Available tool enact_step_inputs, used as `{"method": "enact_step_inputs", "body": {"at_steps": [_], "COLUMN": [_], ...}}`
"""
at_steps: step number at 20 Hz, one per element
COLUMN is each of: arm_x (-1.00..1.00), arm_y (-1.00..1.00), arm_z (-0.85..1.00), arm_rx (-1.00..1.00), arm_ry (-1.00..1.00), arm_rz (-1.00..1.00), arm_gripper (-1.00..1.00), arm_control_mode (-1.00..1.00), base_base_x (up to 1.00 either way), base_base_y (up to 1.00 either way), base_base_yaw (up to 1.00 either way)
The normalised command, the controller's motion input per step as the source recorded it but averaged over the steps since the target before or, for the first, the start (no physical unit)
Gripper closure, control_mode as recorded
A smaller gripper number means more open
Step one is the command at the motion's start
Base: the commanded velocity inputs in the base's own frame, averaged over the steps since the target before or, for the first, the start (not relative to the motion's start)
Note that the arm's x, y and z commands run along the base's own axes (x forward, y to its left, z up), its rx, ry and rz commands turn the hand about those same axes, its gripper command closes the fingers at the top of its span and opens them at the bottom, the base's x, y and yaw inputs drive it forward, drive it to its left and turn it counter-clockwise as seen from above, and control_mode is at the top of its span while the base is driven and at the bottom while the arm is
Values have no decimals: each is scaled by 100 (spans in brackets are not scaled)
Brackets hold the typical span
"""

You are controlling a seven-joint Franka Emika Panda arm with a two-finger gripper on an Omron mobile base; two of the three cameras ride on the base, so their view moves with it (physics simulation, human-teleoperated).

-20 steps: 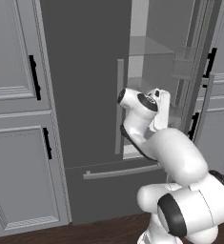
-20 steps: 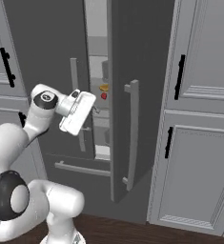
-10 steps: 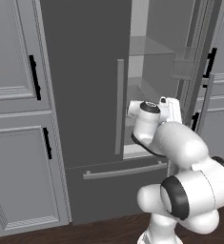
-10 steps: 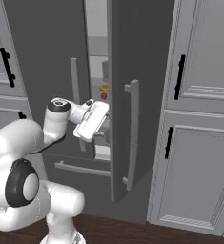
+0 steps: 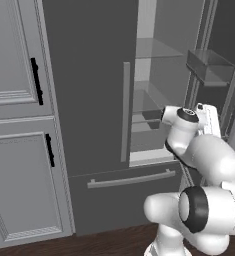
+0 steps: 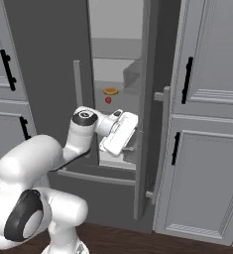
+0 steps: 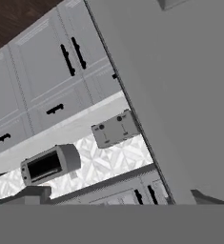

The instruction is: Take the strawberry from the fridge and place it on top of the pancake, located on the dining counter.

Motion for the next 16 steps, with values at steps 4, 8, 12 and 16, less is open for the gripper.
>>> {"method": "enact_step_inputs", "body": {"at_steps": [4,8,12,16], "arm_x": [-29,0,-9,-9], "arm_y": [-89,-48,10,93], "arm_z": [0,0,0,0], "arm_rx": [4,8,4,0], "arm_ry": [1,4,1,0], "arm_rz": [1,2,3,3], "arm_gripper": [-100,-100,-100,-100], "arm_control_mode": [-100,-100,-100,-100], "base_base_x": [0,0,0,0], "base_base_y": [0,0,0,0], "base_base_yaw": [0,0,0,0]}}
